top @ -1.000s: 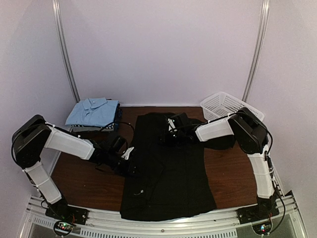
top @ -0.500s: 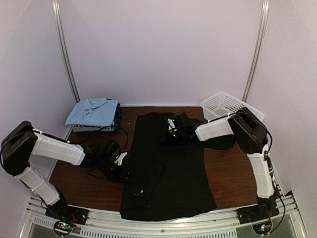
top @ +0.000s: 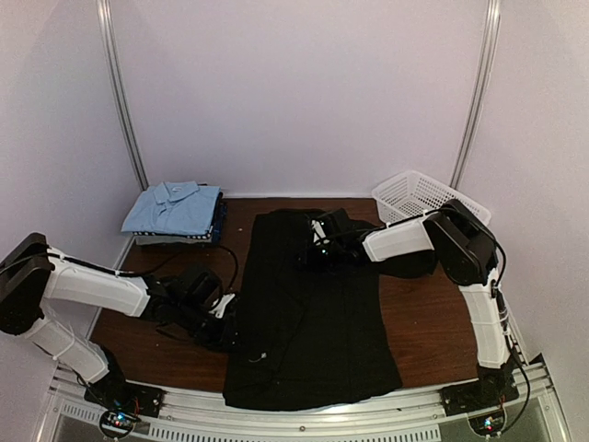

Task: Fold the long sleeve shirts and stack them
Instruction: Adjust the 1/3-folded shirt at the center of the board.

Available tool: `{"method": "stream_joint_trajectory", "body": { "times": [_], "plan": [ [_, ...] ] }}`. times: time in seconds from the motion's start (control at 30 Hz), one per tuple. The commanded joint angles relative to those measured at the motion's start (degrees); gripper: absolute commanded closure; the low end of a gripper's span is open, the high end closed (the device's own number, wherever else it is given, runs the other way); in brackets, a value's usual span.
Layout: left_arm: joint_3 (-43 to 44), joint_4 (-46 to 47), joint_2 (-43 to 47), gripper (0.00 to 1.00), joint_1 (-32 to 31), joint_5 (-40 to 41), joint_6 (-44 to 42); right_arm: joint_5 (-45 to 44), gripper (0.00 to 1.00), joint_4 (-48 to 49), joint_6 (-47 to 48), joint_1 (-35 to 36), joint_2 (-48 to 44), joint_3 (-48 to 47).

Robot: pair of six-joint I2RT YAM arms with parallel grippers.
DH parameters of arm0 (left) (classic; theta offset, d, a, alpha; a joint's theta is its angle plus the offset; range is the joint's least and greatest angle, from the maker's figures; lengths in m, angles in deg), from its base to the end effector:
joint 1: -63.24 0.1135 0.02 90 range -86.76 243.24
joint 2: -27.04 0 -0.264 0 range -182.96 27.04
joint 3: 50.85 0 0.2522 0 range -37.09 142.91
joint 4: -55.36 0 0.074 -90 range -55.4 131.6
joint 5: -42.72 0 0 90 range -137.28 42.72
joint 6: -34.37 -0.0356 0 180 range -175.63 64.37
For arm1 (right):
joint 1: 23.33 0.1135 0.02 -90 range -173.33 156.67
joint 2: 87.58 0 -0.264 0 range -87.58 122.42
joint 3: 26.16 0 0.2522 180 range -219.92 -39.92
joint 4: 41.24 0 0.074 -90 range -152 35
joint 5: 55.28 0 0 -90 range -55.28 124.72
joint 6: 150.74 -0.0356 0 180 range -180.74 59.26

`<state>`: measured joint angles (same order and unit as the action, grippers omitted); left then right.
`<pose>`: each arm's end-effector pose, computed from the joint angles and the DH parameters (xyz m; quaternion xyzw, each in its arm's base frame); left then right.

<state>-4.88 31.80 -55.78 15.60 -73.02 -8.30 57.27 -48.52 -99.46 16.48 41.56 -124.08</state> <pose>0.1511 -0.1886 0.1319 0.0594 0.9424 -0.3290 0.0095 0.3646 0.3216 0.1210 -0.0933 0.8825 0.4060 0.2184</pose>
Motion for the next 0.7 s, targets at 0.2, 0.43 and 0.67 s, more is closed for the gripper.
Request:
{"method": "stream_joint_trajectory", "body": {
  "times": [0.2,0.43,0.67],
  "plan": [
    [-0.8,-1.1,1.7,0.79,-2.8,-0.7,2.9,0.3,0.68,-0.5,0.7,-0.2,1.1,-0.1],
    [-1.2,-1.5,3.0,1.00,-3.7,-1.0,4.4,0.2,0.69,-0.7,0.7,-0.2,1.1,-0.5],
    [-0.9,-6.3,4.7,1.00,-3.7,1.1,4.1,-0.8,0.68,-1.2,1.3,-0.2,1.1,-0.8]
  ]
}}
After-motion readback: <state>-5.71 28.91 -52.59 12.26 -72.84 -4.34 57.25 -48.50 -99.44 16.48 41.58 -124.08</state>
